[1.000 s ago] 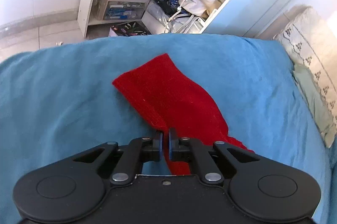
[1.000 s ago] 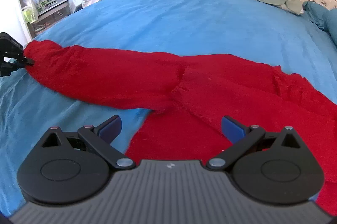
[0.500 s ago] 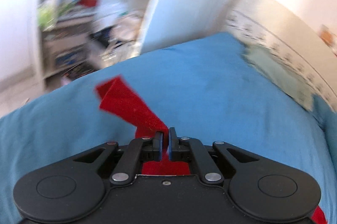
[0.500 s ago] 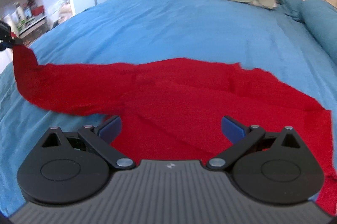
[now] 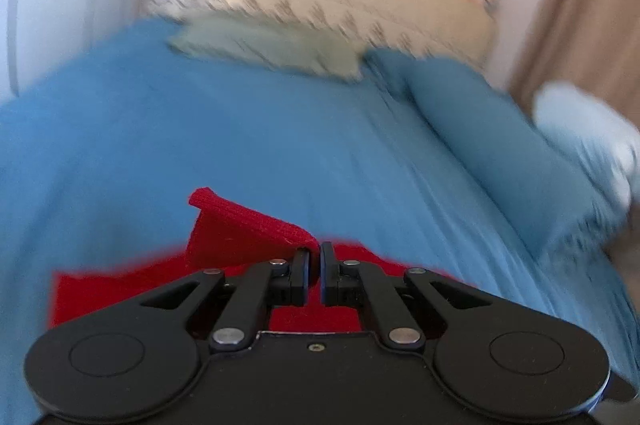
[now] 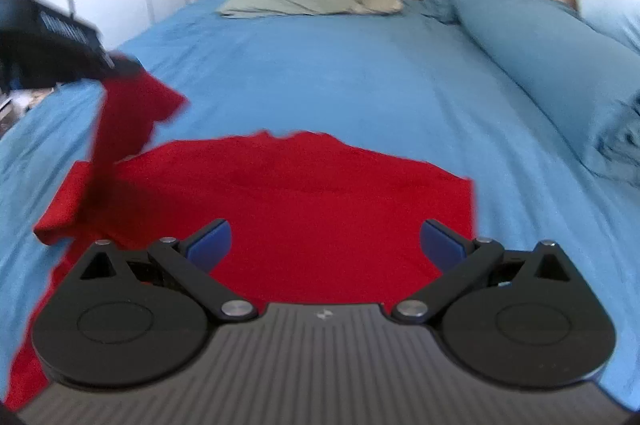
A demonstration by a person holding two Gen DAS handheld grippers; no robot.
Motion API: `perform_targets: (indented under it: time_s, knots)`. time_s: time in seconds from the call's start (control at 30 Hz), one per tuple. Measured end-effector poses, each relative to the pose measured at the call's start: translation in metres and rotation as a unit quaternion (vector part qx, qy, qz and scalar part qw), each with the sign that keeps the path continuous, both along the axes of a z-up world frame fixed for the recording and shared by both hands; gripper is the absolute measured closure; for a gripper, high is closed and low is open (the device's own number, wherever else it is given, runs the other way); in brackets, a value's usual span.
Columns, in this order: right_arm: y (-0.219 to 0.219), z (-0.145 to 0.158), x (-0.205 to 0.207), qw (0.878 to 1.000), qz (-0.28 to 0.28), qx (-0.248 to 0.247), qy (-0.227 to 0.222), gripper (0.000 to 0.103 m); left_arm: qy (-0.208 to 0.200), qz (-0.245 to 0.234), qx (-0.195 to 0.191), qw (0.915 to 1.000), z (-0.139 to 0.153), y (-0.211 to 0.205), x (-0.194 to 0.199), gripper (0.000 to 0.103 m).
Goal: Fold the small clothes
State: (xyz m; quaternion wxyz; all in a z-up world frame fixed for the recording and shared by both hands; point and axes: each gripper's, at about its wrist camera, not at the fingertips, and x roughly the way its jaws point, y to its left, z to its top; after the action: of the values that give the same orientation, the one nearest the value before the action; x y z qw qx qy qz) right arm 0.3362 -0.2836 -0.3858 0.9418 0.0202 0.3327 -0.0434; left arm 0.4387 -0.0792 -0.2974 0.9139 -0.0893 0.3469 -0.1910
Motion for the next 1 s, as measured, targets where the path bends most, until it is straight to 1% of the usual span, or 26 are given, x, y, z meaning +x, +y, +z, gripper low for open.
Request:
perform_targets:
  time_s: [0.07,0.17,0.23,0.37,0.47,0.5,0.53,0.57,0.6,0.63,0.67,0.7,0.77,0.83,0.93,1.0]
  knots:
    - [-0.021,-0.007,-0.009,1.0,-0.014,0.012,0.008,0.0,0.031,-0.008,0.007,0.9995,-0.031,-0.029,-0.003,0.099]
    - [-0.046,-0.021,-0.021,0.999,-0.026,0.033,0.023,0.0,0.081,0.006,0.01,0.9966,-0.073,-0.047,-0.006,0.099]
    - [-0.055,-0.029,-0.028,0.999,-0.027,0.033,0.03,0.0,0.1,0.013,0.019,0.9948,-0.093,-0.054,-0.011,0.099]
    - [-0.065,-0.041,-0.036,0.998,-0.022,0.039,0.036,0.0,0.11,0.009,0.042,0.993,-0.113,-0.067,-0.015,0.098]
    - [-0.065,-0.042,-0.037,0.998,-0.014,0.048,0.034,0.0,0.116,0.008,0.041,0.9924,-0.117,-0.068,-0.015,0.096]
    - [-0.066,-0.042,-0.036,0.998,-0.013,0.049,0.035,0.0,0.115,0.009,0.037,0.9927,-0.117,-0.068,-0.016,0.093]
    - [-0.067,-0.041,-0.036,0.998,-0.012,0.049,0.035,0.0,0.116,0.011,0.032,0.9927,-0.115,-0.069,-0.013,0.074]
    - [-0.068,-0.04,-0.036,0.998,-0.011,0.049,0.033,0.0,0.116,0.015,0.026,0.9928,-0.113,-0.066,-0.018,0.041]
    - [-0.066,-0.038,-0.03,0.998,-0.009,0.049,0.032,0.0,0.112,0.023,0.021,0.9932,-0.11,-0.06,-0.02,0.026]
    - [-0.066,-0.035,-0.028,0.998,-0.006,0.048,0.03,0.0,0.102,0.033,0.018,0.9941,-0.103,-0.051,-0.026,0.007]
    - [-0.065,-0.033,-0.028,0.999,-0.003,0.046,0.028,0.0,0.09,0.045,0.017,0.9948,-0.097,-0.044,-0.029,0.0]
    - [-0.063,-0.031,-0.029,0.999,0.001,0.043,0.026,0.0,0.081,0.056,0.018,0.995,-0.09,-0.036,-0.034,0.0]
    - [-0.059,-0.026,-0.025,0.999,0.017,0.036,0.023,0.0,0.08,0.075,0.028,0.9936,-0.079,-0.023,-0.036,0.0]
    - [-0.051,-0.02,-0.019,0.999,0.039,0.027,0.019,0.0,0.081,0.1,0.057,0.9901,-0.071,-0.009,-0.033,0.0]
    - [-0.032,-0.012,-0.008,0.997,0.076,0.005,0.012,0.0,0.064,0.125,0.11,0.984,-0.062,0.012,-0.038,0.0]
    - [-0.014,-0.008,0.002,0.994,0.108,-0.009,0.009,0.0,0.062,0.136,0.133,0.9797,-0.06,0.025,-0.036,0.0]
